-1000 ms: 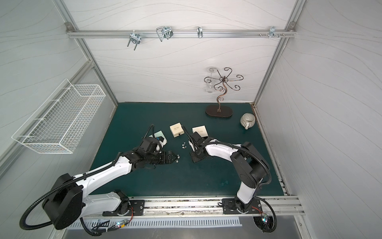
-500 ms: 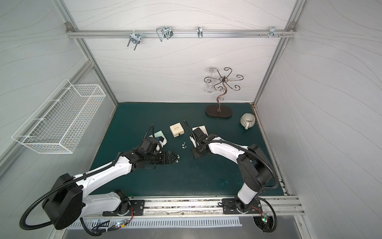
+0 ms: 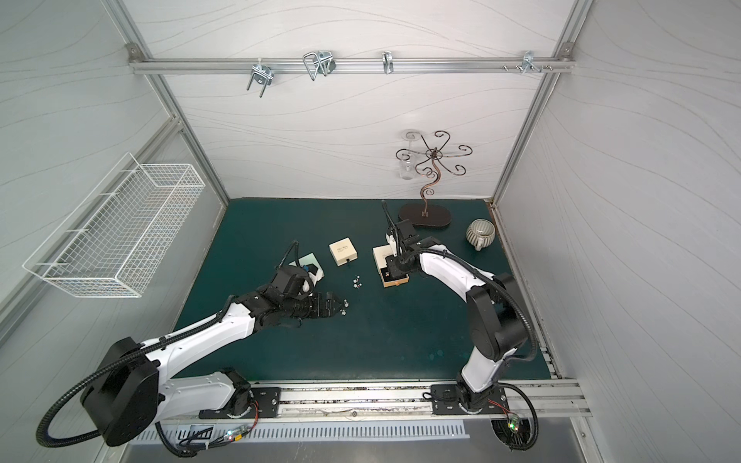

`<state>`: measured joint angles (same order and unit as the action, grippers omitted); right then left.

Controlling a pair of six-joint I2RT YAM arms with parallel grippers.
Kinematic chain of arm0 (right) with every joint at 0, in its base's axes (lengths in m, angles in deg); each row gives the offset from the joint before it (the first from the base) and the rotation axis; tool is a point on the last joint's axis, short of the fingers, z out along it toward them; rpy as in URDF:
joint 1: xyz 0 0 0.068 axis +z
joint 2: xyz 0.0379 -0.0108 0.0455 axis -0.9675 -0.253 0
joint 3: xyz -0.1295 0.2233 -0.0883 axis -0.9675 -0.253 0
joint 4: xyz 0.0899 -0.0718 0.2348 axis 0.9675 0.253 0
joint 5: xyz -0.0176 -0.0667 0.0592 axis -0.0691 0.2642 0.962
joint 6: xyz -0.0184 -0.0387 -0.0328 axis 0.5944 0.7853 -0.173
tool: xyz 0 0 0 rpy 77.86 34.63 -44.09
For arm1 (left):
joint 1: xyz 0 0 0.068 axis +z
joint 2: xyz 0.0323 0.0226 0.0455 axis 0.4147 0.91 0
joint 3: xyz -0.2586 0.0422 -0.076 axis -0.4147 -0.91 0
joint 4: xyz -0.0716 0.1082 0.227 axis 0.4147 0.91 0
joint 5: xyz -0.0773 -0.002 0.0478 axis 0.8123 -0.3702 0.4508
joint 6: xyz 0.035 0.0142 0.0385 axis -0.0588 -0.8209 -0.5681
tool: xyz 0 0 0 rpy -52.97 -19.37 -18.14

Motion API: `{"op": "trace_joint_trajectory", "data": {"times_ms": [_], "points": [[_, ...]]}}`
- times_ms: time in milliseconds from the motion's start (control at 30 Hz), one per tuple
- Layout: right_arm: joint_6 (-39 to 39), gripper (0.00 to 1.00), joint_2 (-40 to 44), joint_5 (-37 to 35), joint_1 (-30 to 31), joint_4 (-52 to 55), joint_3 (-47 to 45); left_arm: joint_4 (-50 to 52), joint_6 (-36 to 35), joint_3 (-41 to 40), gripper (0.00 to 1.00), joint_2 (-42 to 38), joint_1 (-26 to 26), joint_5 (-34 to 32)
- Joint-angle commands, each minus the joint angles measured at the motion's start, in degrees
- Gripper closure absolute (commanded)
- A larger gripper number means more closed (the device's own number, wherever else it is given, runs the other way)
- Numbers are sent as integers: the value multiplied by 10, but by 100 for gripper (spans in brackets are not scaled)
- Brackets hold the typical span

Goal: Place the earrings into the drawer-style jewelry box
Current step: Insert the earring into the inner lining.

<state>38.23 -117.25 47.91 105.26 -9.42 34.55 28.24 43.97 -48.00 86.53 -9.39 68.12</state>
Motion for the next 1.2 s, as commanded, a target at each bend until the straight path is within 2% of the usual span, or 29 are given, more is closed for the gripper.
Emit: {"op": "trace_joint_trajectory", "data": {"times_ms": [0,467,800,1167], "points": [[22,100,-26,3,-10,12,20,-2,-7,8,1,-4,0,5],[25,100,-59,9,-16,6,26,0,-8,7,1,-5,0,2],[21,88,-56,10,-24,3,27,0,-7,5,1,-7,0,-1],[18,84,-37,16,-35,2,28,1,-6,7,1,-5,0,-2]]}}
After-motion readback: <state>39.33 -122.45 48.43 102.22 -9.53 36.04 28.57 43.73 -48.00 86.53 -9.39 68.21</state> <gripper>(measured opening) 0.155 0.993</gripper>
